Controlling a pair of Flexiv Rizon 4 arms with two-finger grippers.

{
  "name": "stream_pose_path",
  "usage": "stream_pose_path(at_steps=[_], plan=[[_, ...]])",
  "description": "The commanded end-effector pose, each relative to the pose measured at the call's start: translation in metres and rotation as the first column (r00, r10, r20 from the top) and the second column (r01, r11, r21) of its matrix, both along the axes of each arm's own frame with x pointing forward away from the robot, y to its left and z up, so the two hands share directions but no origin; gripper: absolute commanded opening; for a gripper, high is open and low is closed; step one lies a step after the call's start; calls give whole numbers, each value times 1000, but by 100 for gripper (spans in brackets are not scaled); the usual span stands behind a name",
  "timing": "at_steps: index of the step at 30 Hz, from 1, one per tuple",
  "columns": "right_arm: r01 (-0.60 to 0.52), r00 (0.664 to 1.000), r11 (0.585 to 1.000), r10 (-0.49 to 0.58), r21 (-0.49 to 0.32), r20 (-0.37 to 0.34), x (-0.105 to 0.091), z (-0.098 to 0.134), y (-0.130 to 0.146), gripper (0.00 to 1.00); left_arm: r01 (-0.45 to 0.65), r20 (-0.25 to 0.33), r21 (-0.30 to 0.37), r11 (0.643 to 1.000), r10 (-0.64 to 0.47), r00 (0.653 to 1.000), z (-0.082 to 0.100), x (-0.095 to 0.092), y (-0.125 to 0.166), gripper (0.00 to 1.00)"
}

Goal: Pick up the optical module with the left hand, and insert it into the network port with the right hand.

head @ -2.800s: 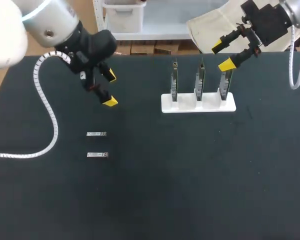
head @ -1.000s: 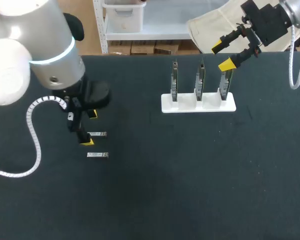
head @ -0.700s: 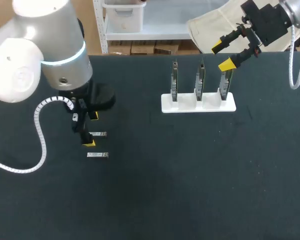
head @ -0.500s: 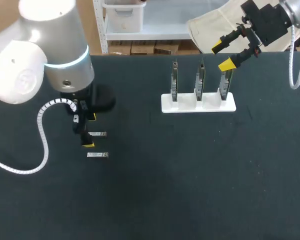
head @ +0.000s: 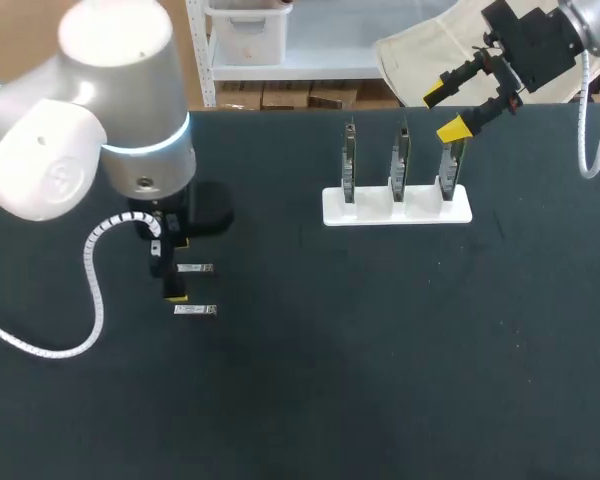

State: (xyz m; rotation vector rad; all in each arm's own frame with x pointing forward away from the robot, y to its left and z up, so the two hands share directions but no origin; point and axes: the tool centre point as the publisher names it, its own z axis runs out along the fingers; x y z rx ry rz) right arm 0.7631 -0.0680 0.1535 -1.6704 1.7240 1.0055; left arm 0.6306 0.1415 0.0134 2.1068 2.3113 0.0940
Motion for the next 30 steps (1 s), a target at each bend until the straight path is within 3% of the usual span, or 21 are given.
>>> stream_pose_path(at_steps=[1, 30], plan=[[0, 1000, 1000, 0, 2, 1, 0, 0, 0, 100, -4, -5, -1, 1000, 4, 1000, -2, 4, 3, 100], [0, 1000, 1000, 0, 2, 1, 0, 0, 0, 100, -49, -43, -13, 999, 48, 998, -19, 16, 5, 100]])
